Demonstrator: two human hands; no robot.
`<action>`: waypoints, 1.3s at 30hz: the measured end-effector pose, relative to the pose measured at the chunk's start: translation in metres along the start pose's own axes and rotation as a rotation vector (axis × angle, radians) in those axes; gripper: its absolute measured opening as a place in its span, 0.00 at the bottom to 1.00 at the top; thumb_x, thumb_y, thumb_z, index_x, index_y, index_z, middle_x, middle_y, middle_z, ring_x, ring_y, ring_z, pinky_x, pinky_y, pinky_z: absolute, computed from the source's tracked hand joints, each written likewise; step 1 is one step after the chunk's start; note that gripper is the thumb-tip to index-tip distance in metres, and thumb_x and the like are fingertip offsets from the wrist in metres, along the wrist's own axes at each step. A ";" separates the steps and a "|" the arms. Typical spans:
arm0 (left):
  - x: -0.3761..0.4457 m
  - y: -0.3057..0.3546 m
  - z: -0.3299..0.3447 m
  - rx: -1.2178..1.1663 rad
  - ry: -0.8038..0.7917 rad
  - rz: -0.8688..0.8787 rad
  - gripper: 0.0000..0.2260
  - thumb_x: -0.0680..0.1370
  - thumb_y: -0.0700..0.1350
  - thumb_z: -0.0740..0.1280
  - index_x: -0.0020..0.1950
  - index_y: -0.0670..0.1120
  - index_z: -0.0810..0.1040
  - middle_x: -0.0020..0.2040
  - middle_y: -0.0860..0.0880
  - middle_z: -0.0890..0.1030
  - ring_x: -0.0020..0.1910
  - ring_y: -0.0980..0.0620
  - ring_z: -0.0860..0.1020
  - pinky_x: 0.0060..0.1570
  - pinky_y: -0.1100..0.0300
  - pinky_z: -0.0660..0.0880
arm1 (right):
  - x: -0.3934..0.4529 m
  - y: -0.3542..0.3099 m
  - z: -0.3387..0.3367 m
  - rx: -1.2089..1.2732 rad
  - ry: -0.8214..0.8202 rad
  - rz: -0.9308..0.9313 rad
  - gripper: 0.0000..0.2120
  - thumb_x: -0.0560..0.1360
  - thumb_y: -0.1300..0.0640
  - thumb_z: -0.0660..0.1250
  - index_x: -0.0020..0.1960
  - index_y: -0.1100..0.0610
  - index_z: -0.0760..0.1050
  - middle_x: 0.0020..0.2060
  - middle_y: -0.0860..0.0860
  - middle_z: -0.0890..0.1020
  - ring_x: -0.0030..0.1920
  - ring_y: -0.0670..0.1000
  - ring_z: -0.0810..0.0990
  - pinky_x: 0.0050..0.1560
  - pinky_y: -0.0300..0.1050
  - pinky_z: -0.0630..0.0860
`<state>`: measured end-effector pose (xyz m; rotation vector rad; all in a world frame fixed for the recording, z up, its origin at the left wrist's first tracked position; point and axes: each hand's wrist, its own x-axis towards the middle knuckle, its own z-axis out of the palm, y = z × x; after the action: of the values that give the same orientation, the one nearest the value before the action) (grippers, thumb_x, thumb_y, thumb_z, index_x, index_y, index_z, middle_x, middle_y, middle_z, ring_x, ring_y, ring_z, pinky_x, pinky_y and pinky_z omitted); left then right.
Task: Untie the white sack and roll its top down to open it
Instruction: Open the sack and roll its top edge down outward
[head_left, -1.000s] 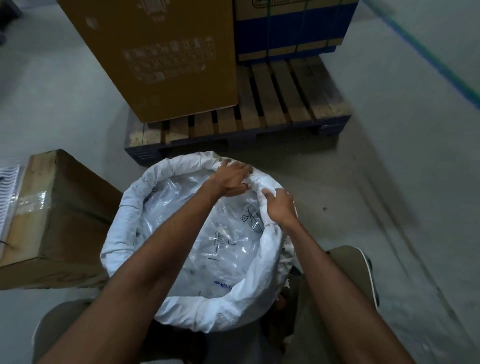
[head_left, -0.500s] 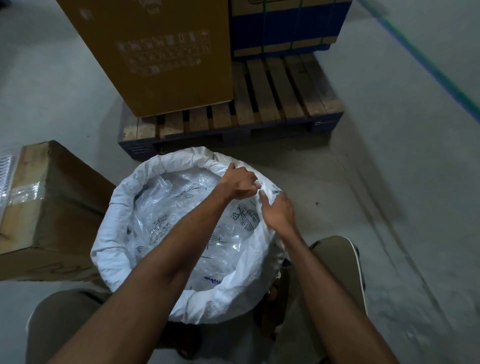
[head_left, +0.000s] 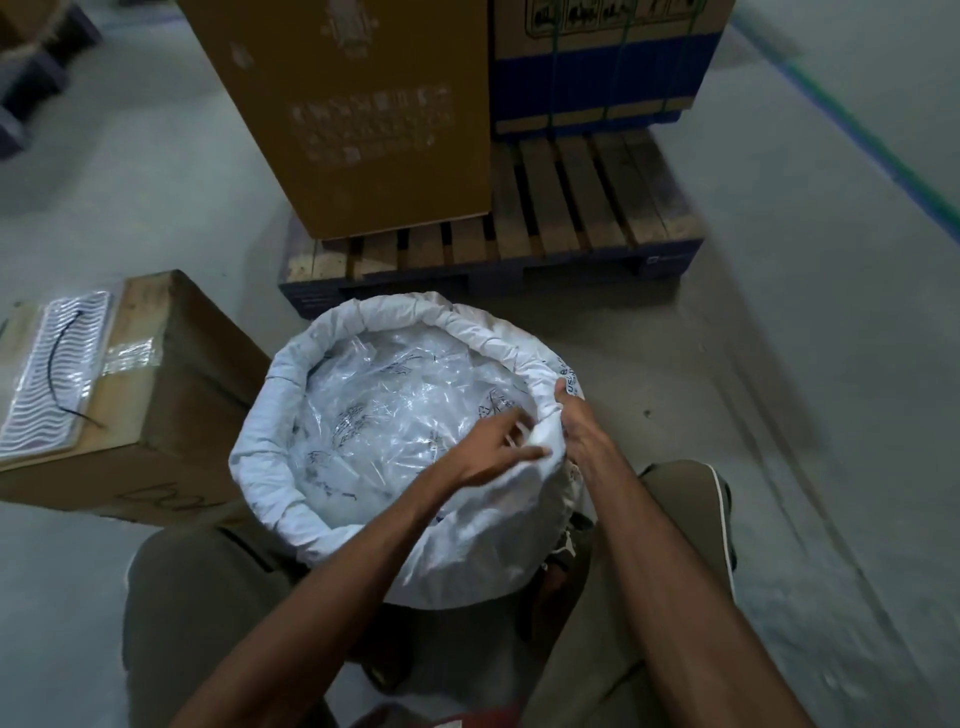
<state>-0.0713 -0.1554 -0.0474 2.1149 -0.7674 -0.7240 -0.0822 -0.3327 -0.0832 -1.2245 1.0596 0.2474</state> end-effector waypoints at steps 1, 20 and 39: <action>-0.010 -0.002 0.007 0.013 -0.014 -0.020 0.23 0.73 0.58 0.76 0.61 0.48 0.77 0.52 0.53 0.80 0.45 0.61 0.77 0.43 0.66 0.75 | -0.009 -0.001 0.001 0.001 -0.006 0.001 0.43 0.75 0.25 0.59 0.67 0.62 0.75 0.59 0.58 0.81 0.52 0.59 0.83 0.52 0.53 0.81; -0.117 -0.007 0.034 0.308 0.308 0.067 0.26 0.66 0.61 0.74 0.59 0.56 0.72 0.52 0.54 0.78 0.52 0.52 0.75 0.51 0.55 0.74 | -0.038 0.085 -0.019 -0.034 0.097 -0.166 0.48 0.51 0.33 0.79 0.64 0.58 0.75 0.54 0.56 0.85 0.49 0.57 0.86 0.50 0.57 0.84; -0.184 -0.035 0.001 0.085 0.436 -0.148 0.10 0.72 0.48 0.71 0.51 0.52 0.77 0.49 0.50 0.81 0.46 0.50 0.79 0.50 0.53 0.78 | -0.162 0.111 0.007 -0.584 0.283 -0.654 0.40 0.68 0.60 0.77 0.73 0.59 0.60 0.70 0.62 0.64 0.67 0.64 0.70 0.68 0.54 0.69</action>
<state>-0.1831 -0.0061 -0.0318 2.3120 -0.4132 -0.2863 -0.2382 -0.2253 -0.0307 -2.1118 0.7818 -0.1450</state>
